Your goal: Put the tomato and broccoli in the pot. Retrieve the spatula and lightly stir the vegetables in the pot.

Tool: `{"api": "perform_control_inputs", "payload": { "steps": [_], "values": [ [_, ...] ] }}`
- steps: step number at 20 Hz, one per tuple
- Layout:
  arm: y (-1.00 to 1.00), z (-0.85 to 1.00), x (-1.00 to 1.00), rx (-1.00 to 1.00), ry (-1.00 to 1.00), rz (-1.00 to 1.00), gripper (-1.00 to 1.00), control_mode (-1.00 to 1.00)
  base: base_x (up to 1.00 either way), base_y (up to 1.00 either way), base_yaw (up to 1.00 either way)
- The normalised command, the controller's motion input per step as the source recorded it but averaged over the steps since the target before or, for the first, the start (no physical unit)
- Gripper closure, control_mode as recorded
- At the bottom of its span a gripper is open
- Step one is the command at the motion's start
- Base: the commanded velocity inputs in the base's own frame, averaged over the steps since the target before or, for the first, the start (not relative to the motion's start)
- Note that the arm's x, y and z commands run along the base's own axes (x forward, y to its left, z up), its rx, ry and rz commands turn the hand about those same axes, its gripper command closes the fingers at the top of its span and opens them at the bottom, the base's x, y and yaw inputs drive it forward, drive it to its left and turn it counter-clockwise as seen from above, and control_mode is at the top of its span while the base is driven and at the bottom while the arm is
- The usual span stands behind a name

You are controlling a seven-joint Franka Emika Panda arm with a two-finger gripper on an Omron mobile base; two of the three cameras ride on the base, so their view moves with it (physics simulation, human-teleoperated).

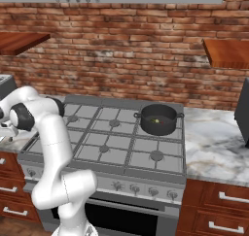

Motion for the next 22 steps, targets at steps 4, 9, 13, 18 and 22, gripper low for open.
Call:
{"api": "perform_control_inputs", "payload": {
  "steps": [4, 9, 13, 18, 22],
  "values": [
    [0.15, -0.24, 0.0, -0.06, -0.01, 0.0, -1.0, -1.0, 0.0, 0.0, 0.0],
    [0.06, -0.27, 0.01, -0.01, 0.0, -0.01, -1.0, -1.0, 0.0, 0.0, 0.0],
    [0.0, -0.24, 0.0, 0.0, 0.0, 0.0, -1.0, -1.0, 0.0, 0.0, 0.0],
    [0.0, -0.33, -0.03, 0.03, 0.0, -0.01, -1.0, -1.0, 0.0, 0.0, 0.0],
    [0.0, -0.21, -0.09, 0.03, 0.01, 0.0, -1.0, -1.0, 0.0, 0.0, 0.0]
  ]
}}
